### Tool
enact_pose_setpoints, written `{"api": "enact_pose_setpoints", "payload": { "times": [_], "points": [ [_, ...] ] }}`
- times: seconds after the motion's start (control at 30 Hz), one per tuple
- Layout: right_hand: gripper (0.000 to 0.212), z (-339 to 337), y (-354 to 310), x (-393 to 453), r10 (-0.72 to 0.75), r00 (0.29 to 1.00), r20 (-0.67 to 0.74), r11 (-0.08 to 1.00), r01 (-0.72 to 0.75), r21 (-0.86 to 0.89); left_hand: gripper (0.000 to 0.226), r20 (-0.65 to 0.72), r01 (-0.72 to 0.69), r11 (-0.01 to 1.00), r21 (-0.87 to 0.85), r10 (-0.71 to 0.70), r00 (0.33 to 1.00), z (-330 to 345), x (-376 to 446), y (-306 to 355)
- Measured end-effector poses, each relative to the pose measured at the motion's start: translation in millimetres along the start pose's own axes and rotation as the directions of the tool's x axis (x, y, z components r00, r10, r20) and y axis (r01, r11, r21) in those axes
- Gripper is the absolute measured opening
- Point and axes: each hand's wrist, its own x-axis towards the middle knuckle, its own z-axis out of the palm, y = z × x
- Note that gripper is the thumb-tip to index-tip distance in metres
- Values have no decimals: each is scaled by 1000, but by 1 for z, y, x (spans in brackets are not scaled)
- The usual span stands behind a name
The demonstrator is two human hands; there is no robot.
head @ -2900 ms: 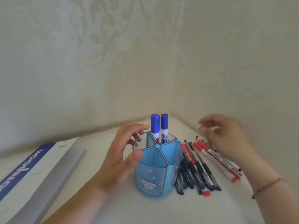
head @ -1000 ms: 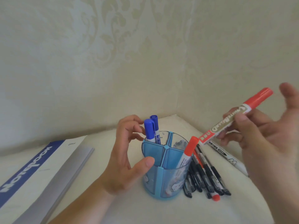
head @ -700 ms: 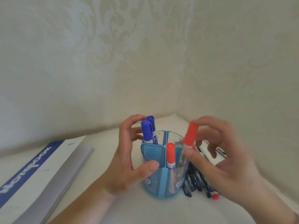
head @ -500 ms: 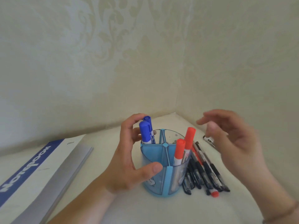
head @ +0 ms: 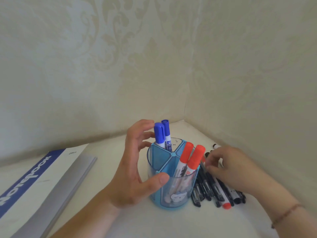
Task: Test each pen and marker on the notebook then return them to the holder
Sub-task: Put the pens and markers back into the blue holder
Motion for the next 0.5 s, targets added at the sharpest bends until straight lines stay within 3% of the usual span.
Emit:
{"api": "enact_pose_setpoints", "payload": {
  "times": [0.17,0.3,0.5],
  "points": [
    [13,2,0,-1,54,998,-8,994,-55,-94,83,15,-3,1000,15,2,1000,-1,-1,0],
    [4,2,-4,-2,44,998,-45,983,-51,-178,81,-7,-44,997,60,45,999,0,1,2],
    [18,3,-11,-5,48,998,-36,947,-57,-317,82,-8,-68,994,85,68,998,1,0,2]
  ]
}}
